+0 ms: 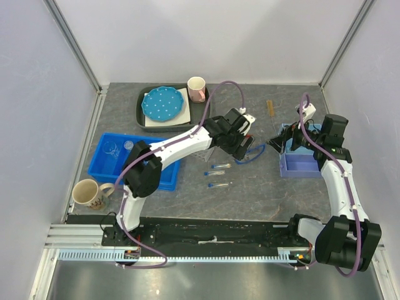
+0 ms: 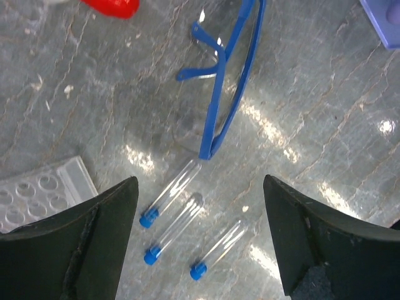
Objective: Organize the chemistry lab equipment
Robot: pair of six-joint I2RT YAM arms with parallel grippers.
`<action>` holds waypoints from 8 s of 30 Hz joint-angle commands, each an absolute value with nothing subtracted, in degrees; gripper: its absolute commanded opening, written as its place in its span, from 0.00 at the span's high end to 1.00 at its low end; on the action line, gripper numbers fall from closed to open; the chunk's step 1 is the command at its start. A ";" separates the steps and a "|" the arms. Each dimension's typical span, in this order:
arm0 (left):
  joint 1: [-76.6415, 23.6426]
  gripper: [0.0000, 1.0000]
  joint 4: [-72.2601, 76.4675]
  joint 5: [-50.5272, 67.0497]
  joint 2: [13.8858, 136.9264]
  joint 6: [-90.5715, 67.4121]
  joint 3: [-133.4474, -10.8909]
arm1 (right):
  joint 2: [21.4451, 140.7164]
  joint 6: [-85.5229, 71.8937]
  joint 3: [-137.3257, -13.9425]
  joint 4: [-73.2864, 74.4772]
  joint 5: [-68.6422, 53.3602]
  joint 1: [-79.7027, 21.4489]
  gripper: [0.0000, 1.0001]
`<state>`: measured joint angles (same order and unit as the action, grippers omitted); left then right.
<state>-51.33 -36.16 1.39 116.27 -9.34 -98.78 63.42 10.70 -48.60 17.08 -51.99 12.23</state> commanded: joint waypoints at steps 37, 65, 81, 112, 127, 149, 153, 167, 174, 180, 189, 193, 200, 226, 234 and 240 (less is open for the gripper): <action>-57.74 0.44 -27.86 -15.46 136.40 -3.52 -116.81 | 63.37 12.30 -52.12 17.49 -47.99 15.91 0.02; -58.54 0.98 -25.40 -17.41 125.96 -5.09 -106.54 | 63.98 12.66 -52.12 17.67 -47.20 16.08 0.02; -55.46 0.98 -32.07 -14.24 93.36 -11.51 -77.01 | 63.19 13.01 -51.59 17.58 -47.81 16.26 0.02; -26.89 0.97 -35.60 -17.14 76.11 -12.57 -57.83 | 64.51 13.45 -51.06 17.58 -48.69 16.61 0.02; -26.81 0.71 -36.30 -14.33 81.30 -12.83 -58.01 | 65.39 13.45 -51.06 17.75 -48.87 16.61 0.02; -26.81 0.22 -29.71 -3.69 58.90 -11.87 -53.00 | 59.86 26.88 -44.30 16.79 -66.44 16.26 0.02; -26.81 0.10 -28.30 -3.43 54.59 -11.87 -52.12 | 60.02 43.01 -48.05 29.74 -67.24 12.49 0.03; -26.81 0.10 -26.90 -10.19 44.92 -12.13 -50.19 | 78.74 71.73 -62.40 48.80 -38.25 -22.66 0.10; -26.81 0.12 -23.47 -15.11 36.84 -12.48 -47.29 | 92.54 65.93 -74.69 50.71 -28.39 -32.16 0.26; -26.81 0.14 -20.75 -20.29 29.89 -12.74 -44.91 | 96.50 61.09 -74.54 49.93 -25.41 -41.82 0.41; -26.89 0.16 -19.25 -21.80 26.11 -12.74 -43.51 | 102.03 49.75 -72.95 43.51 -14.87 -52.29 0.50; -26.89 0.16 -18.55 -22.15 23.74 -12.66 -42.89 | 105.20 48.08 -73.83 42.54 -10.90 -53.87 0.52; -26.81 0.17 -16.88 -22.85 20.22 -12.39 -41.48 | 108.98 46.41 -75.32 42.10 -7.74 -54.49 0.54; -26.89 0.17 -15.48 -14.69 19.78 -10.37 -41.22 | 104.78 40.62 -69.43 40.78 -11.32 -55.37 0.80; -26.81 0.00 -10.29 -2.12 18.28 -9.49 -38.50 | 96.78 34.11 -71.11 40.00 -28.01 -46.08 0.82; -26.81 0.00 -7.91 7.45 23.18 -11.85 -38.05 | 84.22 18.16 -64.88 27.55 -43.04 -32.20 0.82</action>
<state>-27.07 -12.80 -1.69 19.27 -11.20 -38.22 92.55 31.27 -68.53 37.23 -29.78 -39.35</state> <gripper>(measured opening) 0.994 0.210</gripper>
